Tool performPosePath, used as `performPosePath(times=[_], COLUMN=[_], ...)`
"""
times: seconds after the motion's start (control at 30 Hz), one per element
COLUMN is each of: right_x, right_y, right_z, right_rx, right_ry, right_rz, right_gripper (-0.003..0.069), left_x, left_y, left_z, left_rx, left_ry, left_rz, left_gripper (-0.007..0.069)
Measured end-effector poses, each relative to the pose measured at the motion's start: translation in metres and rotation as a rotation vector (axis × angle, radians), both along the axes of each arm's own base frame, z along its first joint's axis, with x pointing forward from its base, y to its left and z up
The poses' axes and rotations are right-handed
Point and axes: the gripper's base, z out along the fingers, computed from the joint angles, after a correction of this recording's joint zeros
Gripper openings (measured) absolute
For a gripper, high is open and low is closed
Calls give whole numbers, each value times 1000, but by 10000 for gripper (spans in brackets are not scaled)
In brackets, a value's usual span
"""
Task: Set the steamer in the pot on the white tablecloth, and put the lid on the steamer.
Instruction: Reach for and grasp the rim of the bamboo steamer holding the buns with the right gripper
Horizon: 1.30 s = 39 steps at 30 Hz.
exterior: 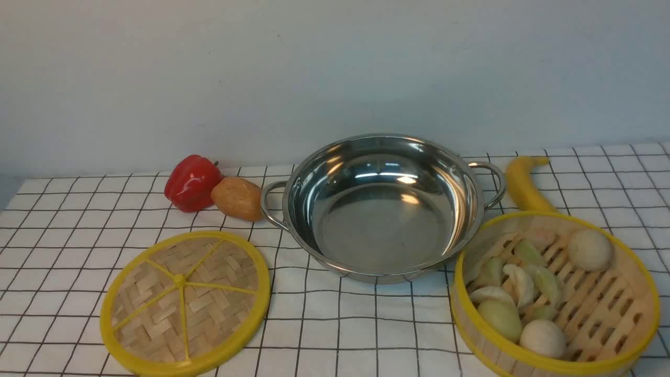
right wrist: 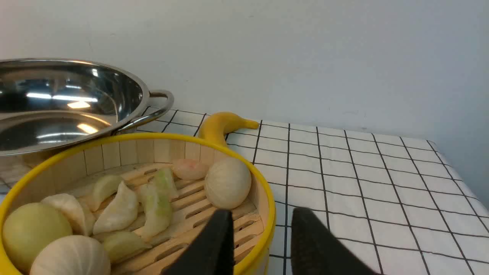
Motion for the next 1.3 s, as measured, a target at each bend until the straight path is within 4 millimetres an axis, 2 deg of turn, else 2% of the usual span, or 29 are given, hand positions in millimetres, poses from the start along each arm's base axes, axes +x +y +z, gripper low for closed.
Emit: performPosePath(times=[1.3], right_x=[0], right_y=[0], right_z=[0], right_rx=[0], right_ry=[0], right_rz=[0], right_gripper=[240], left_x=[0], left_y=[1], left_z=[0], left_rx=[33], left_ry=[-1], left_rz=[2], left_gripper=[237])
